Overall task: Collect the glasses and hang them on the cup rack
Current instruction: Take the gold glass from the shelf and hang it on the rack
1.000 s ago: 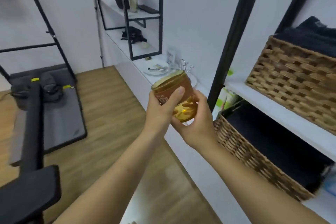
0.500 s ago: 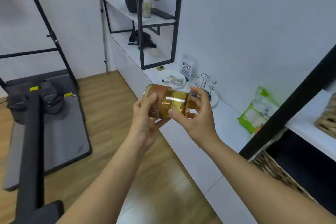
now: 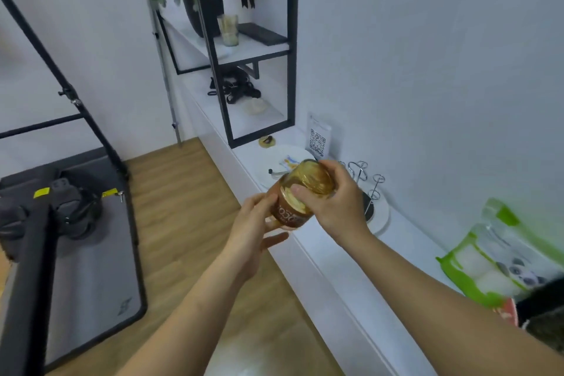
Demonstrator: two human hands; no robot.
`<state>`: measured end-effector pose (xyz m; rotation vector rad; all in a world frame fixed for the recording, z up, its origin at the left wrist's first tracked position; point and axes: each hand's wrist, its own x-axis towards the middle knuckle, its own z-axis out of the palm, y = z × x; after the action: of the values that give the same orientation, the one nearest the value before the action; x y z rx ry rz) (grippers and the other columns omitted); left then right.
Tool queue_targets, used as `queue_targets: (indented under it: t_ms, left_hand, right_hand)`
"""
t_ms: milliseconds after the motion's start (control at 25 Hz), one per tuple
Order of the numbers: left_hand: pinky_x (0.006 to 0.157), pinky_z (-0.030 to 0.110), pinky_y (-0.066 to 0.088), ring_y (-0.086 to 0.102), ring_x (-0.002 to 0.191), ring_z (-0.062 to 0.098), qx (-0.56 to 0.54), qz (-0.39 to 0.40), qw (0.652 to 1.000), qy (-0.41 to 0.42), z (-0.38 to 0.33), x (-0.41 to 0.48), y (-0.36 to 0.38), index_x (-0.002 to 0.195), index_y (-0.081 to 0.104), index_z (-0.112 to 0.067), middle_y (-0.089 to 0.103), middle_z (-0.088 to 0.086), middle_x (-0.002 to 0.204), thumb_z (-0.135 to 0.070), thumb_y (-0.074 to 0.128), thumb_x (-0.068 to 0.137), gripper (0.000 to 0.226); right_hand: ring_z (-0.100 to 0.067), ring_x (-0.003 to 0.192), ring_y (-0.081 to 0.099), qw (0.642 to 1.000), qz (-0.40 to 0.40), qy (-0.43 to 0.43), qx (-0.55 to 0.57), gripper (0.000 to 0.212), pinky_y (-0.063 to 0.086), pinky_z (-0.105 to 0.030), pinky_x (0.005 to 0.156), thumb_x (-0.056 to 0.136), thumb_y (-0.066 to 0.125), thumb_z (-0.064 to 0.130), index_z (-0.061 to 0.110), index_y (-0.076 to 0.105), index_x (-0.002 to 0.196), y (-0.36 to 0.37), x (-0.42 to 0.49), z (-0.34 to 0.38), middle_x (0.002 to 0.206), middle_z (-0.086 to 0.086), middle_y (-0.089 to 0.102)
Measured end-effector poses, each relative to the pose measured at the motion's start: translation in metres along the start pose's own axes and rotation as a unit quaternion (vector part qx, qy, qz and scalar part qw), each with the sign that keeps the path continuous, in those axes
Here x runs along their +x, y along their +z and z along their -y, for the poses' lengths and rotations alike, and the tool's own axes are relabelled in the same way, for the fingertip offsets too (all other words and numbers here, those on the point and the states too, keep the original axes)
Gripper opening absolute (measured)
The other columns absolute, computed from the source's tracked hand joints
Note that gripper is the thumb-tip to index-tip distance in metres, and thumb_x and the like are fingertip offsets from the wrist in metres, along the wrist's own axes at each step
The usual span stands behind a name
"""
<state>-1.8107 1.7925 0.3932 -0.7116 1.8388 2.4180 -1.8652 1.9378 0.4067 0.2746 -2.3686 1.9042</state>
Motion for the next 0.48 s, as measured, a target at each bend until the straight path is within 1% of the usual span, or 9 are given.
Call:
queue_targets:
  t_ms: [40,120,240,320,400,480]
  left_hand:
    - [0.075,0.042,0.060,0.073,0.088,0.024,0.013,0.008,1.000,-0.009,-0.001,0.019,0.011,0.124,0.055,-0.018,0.069,0.011,0.115,-0.034,0.060,0.092,0.036]
    - [0.077,0.043,0.061,0.072,0.093,0.026,0.047,0.029,0.998,-0.033,0.002,0.048,0.035,0.126,0.052,-0.020,0.067,0.009,0.115,-0.029,0.062,0.091,0.037]
    - [0.086,0.045,0.059,0.068,0.100,0.022,0.109,0.055,0.992,-0.029,0.007,0.096,0.071,0.129,0.047,-0.025,0.063,0.004,0.117,-0.027,0.063,0.090,0.042]
    - [0.089,0.044,0.057,0.065,0.101,0.017,0.154,0.072,0.986,-0.002,0.008,0.130,0.090,0.131,0.046,-0.027,0.060,0.001,0.121,-0.029,0.064,0.088,0.046]
    - [0.087,0.037,0.056,0.062,0.098,0.011,0.223,0.081,0.971,0.027,0.014,0.175,0.107,0.129,0.048,-0.028,0.058,-0.003,0.124,-0.031,0.066,0.086,0.046]
    - [0.082,0.026,0.050,0.060,0.096,0.008,0.265,0.092,0.958,0.060,0.014,0.221,0.124,0.127,0.052,-0.024,0.059,-0.005,0.123,-0.025,0.066,0.087,0.043]
  right_hand:
    - [-0.001,0.095,0.062,1.000,-0.013,-0.003,-0.021,0.057,0.047,-0.012,0.075,0.063,0.087,0.040,0.035,0.055,0.111,-0.005,0.020,-0.008,0.104,0.016,0.064]
    - [-0.008,0.097,0.062,0.997,-0.050,0.001,-0.052,0.063,0.049,-0.015,0.076,0.061,0.084,0.048,0.033,0.055,0.116,-0.017,0.053,-0.023,0.109,0.011,0.065]
    - [-0.015,0.102,0.061,0.989,-0.101,0.015,-0.102,0.066,0.048,-0.017,0.078,0.064,0.084,0.049,0.033,0.052,0.119,-0.040,0.103,-0.048,0.114,0.009,0.063]
    - [-0.017,0.105,0.060,0.983,-0.119,0.021,-0.138,0.069,0.053,-0.027,0.085,0.063,0.083,0.051,0.032,0.051,0.122,-0.056,0.132,-0.063,0.117,0.008,0.063]
    - [-0.016,0.105,0.060,0.973,-0.145,0.036,-0.176,0.072,0.055,-0.036,0.089,0.060,0.081,0.055,0.033,0.051,0.122,-0.071,0.163,-0.082,0.117,0.009,0.062]
    - [-0.015,0.105,0.059,0.962,-0.171,0.052,-0.207,0.074,0.054,-0.038,0.090,0.059,0.080,0.057,0.033,0.051,0.123,-0.080,0.191,-0.101,0.117,0.010,0.062]
